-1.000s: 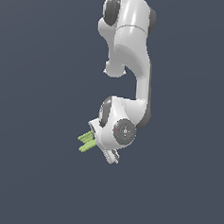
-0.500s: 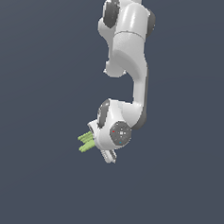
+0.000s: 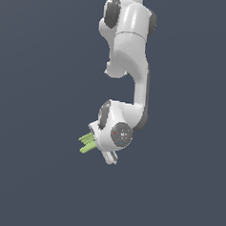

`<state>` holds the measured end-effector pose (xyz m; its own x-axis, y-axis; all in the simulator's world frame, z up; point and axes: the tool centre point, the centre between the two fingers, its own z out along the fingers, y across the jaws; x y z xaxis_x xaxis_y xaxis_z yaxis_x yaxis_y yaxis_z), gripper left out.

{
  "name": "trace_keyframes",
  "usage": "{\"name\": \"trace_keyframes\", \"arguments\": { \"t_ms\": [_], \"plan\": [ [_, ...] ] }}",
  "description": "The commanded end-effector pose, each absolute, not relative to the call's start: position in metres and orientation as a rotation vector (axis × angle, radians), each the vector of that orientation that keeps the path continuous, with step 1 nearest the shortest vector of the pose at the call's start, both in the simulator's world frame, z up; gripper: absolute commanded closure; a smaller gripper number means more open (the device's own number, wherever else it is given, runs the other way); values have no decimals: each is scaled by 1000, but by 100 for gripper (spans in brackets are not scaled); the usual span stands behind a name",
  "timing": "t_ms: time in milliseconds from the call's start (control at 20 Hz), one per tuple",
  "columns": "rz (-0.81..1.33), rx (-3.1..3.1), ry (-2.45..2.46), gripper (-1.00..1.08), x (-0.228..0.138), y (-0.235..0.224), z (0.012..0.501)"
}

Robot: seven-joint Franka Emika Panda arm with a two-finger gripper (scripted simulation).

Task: Pick up the object and move it to a goal position.

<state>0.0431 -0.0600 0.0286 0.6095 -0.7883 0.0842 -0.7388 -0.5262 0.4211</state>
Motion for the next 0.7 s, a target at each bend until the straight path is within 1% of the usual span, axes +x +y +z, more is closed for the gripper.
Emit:
{"name": "trace_keyframes", "arguments": {
  "t_ms": [0,300,650],
  "plan": [
    [-161,2420,-1218,108,43,-60,29],
    [-137,2422,-1289,108,55,-58,38],
    [-56,2416,-1518,108,91,-54,71]
  ]
}}
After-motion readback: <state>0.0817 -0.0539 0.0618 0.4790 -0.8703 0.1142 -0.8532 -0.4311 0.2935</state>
